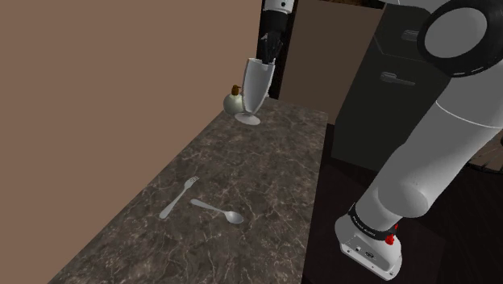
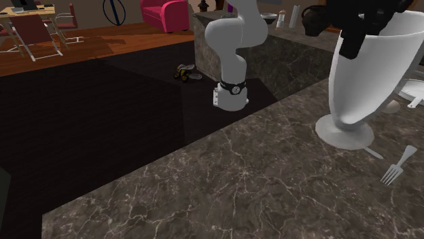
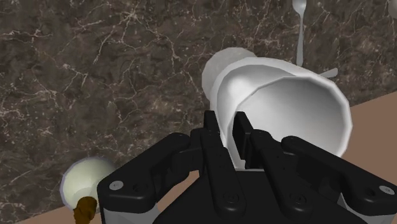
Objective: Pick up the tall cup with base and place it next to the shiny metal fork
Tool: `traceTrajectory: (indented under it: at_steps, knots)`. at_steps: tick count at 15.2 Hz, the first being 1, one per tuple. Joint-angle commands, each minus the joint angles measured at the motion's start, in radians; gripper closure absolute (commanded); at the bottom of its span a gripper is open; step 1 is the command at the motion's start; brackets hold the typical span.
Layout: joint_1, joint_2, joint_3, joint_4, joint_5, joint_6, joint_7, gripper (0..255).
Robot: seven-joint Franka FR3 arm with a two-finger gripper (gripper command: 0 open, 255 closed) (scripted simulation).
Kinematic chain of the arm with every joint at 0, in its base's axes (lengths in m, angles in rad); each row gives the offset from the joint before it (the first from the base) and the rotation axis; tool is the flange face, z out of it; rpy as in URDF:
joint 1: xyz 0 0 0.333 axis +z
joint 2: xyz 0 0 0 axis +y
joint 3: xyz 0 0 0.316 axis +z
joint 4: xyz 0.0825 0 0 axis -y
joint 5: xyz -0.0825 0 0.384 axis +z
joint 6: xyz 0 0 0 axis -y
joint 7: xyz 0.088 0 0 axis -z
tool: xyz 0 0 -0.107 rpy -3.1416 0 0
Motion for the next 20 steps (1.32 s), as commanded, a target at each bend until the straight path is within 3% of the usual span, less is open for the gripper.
traceTrajectory:
  at_steps: [1,10,18,20]
  knots:
    - [0.019,-0.026,0.019,0.002,0.001,-0.018,0.045,255]
    - [0.108,-0.105,0.121,0.03,0.018,-0.082,0.256,255]
    - [0.187,-0.102,0.219,0.145,0.041,-0.149,0.457,255]
    - [0.187,-0.117,0.22,0.099,0.04,-0.119,0.45,255]
